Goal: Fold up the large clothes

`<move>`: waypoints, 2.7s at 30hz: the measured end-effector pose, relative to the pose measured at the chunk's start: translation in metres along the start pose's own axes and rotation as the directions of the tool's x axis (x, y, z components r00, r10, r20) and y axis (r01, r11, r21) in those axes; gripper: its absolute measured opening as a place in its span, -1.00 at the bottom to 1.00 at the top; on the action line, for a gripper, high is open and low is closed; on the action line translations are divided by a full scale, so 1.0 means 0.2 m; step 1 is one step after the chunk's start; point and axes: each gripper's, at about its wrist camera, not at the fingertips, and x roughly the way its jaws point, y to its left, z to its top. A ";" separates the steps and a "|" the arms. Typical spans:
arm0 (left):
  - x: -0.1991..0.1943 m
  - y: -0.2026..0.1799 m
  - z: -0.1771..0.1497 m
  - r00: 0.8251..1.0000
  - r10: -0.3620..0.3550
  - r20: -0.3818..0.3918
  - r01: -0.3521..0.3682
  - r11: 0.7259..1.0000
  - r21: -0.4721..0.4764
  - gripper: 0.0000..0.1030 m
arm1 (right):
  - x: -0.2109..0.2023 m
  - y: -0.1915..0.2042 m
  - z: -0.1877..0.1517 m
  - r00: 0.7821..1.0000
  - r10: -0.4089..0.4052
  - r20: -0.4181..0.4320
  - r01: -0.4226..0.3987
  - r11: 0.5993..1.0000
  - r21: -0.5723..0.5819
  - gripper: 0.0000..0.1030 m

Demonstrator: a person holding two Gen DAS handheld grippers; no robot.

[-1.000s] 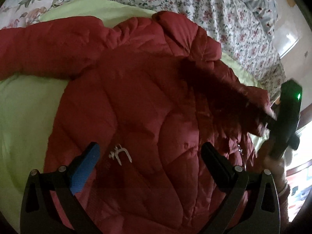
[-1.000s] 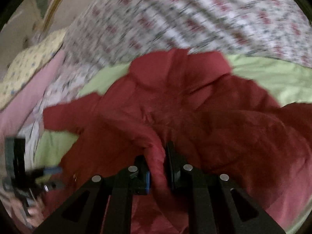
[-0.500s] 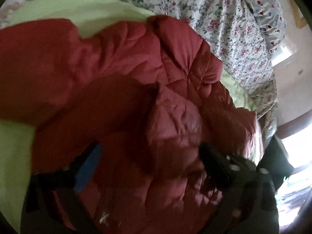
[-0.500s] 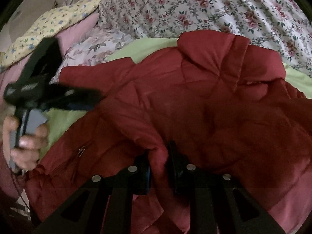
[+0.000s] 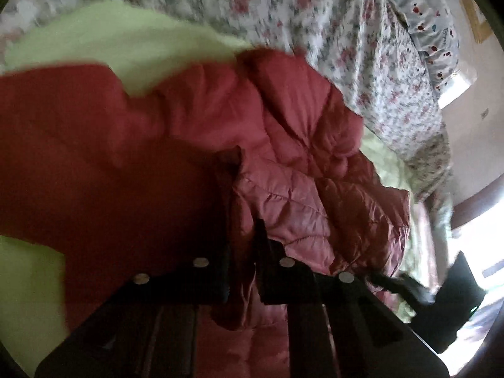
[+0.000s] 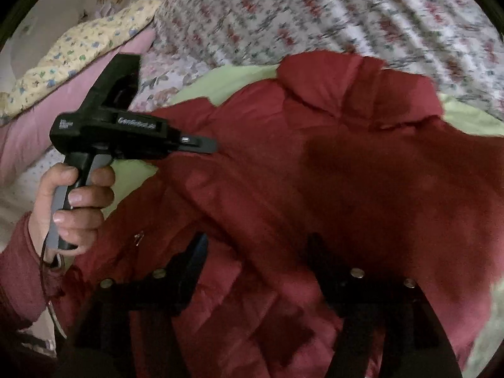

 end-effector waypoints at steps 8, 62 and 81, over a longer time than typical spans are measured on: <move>-0.02 0.09 0.01 0.991 0.109 0.071 -0.111 0.994 0.017 -0.80 | -0.18 -0.30 0.04 0.971 -0.220 0.091 0.200 0.961 0.190 0.31; -0.02 0.01 -0.17 0.987 0.122 0.104 -0.132 0.987 0.088 -0.20 | -0.03 -0.37 0.01 0.942 -0.327 -0.077 0.335 0.906 0.258 0.30; -0.40 0.90 -0.27 0.930 0.312 0.196 -0.221 0.898 -0.380 0.26 | -0.28 -0.13 -0.11 0.974 -0.221 -0.040 0.224 0.944 0.243 0.31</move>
